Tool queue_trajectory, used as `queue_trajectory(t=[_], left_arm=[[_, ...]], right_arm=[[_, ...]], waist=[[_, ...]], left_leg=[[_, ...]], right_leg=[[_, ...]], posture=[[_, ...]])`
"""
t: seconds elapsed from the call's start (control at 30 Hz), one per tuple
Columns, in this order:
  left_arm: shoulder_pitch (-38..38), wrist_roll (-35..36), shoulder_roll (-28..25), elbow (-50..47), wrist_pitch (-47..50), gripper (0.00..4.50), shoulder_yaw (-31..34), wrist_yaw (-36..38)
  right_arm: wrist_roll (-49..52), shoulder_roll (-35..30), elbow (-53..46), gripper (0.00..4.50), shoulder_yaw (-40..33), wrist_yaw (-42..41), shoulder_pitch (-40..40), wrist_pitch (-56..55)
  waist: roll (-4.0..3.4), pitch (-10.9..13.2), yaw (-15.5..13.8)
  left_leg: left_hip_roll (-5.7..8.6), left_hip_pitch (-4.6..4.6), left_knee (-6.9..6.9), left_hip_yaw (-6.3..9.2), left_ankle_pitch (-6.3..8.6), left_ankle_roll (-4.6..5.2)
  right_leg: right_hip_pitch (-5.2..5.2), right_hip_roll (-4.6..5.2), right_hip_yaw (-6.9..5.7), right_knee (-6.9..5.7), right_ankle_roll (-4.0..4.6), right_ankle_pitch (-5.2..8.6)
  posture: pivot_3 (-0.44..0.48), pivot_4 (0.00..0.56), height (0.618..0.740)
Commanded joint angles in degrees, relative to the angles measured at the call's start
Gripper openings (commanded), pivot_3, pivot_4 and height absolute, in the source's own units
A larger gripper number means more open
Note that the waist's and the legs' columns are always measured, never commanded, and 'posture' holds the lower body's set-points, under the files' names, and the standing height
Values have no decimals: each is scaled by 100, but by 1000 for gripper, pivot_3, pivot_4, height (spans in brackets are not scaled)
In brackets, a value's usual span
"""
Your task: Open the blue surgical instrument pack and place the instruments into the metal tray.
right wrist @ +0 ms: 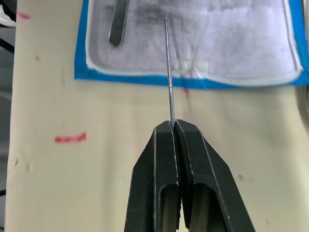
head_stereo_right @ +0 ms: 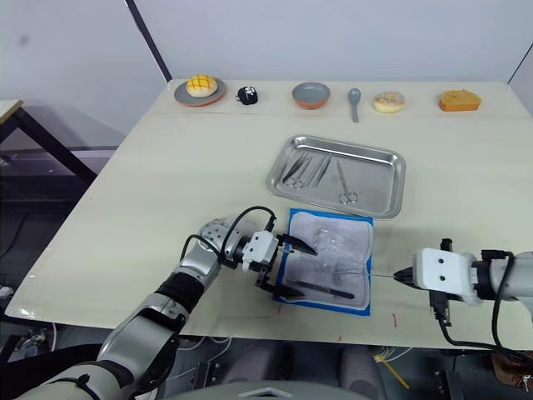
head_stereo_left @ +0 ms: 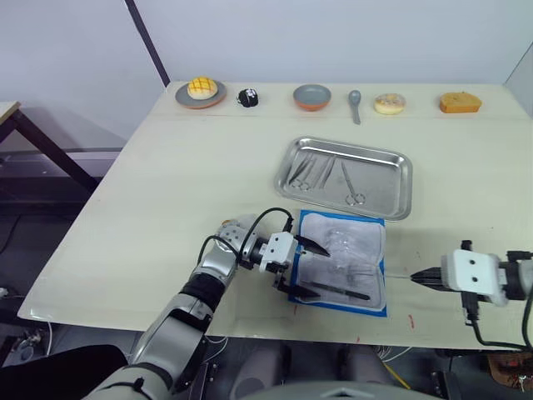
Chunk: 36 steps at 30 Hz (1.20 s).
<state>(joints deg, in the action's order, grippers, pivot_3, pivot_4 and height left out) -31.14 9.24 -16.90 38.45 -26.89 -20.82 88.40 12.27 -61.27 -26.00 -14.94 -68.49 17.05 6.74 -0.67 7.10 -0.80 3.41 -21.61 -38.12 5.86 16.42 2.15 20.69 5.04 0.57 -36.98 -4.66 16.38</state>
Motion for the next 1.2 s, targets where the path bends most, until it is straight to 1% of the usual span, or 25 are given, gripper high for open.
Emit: queue_trajectory(t=[0.03, 0.1, 0.17, 0.3, 0.4, 0.47, 0.63, 0.77, 0.83, 1.0, 1.07, 1.2], left_arm=[[379, -543, -73, 558, 43, 4500, -412, 96], [385, -544, -67, 556, 40, 4500, -417, 98], [387, -541, -59, 554, 43, 4500, -419, 98], [395, -550, -33, 558, 44, 4500, -435, 90], [381, -559, 23, 582, 45, 4500, -449, 65], [381, -556, 46, 570, 52, 4500, -454, 67], [389, -562, 71, 548, 70, 4500, -453, 58], [410, -547, 71, 496, 120, 4500, -435, 30], [428, -551, 86, 467, 145, 4500, -437, 1], [496, -539, 100, 370, 215, 4500, -431, -73], [530, -527, 86, 311, 244, 4500, -431, -77], [564, -522, 49, 254, 275, 4500, -434, -78]], right_arm=[[121, -22, -56, 51, -631, -162, 222, -211], [218, 59, -31, 51, -854, -159, 316, -132], [550, 290, -112, 51, -1032, 107, 264, 359], [1441, 841, -349, 51, -1158, 969, -141, 1710], [1599, 1162, -426, 51, -974, 1777, -633, 2476], [1609, 1336, -537, 51, -704, 2303, -1003, 3026], [1869, 2079, -524, 51, -90, 3469, -2200, 4192], [1634, 2521, -52, 51, 355, 4265, -3117, 4940], [1474, 2831, 441, 51, 470, 4736, -3587, 5235], [968, 3356, 1633, 51, 821, 5319, -4420, 5262], [800, 3544, 2035, 51, 941, 5458, -4716, 5183], [493, 3774, 2721, 51, 1172, 5580, -5076, 5010]], waist=[[0, 0, -1], [0, 0, -1], [1, 0, -1], [-2, -1, -4], [-10, -5, -4], [-12, -6, -12], [-21, -9, -14], [-26, -12, -23], [-28, -14, -11], [-54, -28, -10], [-74, -38, 0], [-81, -42, 9]], left_leg=[[0, -1, 0, 0, 0, 0], [0, 0, 0, 0, 0, 0], [0, 0, 0, 0, 0, 0], [-2, -1, 1, 1, 0, 0], [-2, -2, 1, 2, 0, 0], [0, -4, 1, 3, 0, 0], [0, -9, 4, 10, 0, 0], [7, -9, 4, 13, 0, 0], [10, -8, 4, 19, 0, 0], [14, -8, 6, 22, -1, 0], [19, -10, 7, 24, -1, -1], [29, -9, 7, 29, -2, 0]], right_leg=[[0, 0, 0, 0, 0, 0], [0, 1, 0, 1, 0, 0], [-1, 1, -1, 1, 0, 0], [-1, 6, 10, 3, 2, -1], [-1, 9, 21, 4, 3, -2], [0, 12, 23, 6, 3, -1], [1, 13, 17, 13, 3, -1], [1, 14, 16, 13, 3, -2], [1, 14, 16, 13, 3, -2], [2, 13, 15, 12, 4, -2], [3, 12, 14, 12, 4, -2], [3, 8, 22, 12, 2, -2]], posture=[[0, 150, 740], [0, 150, 740], [0, 150, 740], [0, 150, 740], [0, 150, 740], [0, 150, 740], [0, 150, 740], [0, 150, 740], [0, 150, 740], [0, 150, 740], [0, 150, 740], [0, 150, 740]])
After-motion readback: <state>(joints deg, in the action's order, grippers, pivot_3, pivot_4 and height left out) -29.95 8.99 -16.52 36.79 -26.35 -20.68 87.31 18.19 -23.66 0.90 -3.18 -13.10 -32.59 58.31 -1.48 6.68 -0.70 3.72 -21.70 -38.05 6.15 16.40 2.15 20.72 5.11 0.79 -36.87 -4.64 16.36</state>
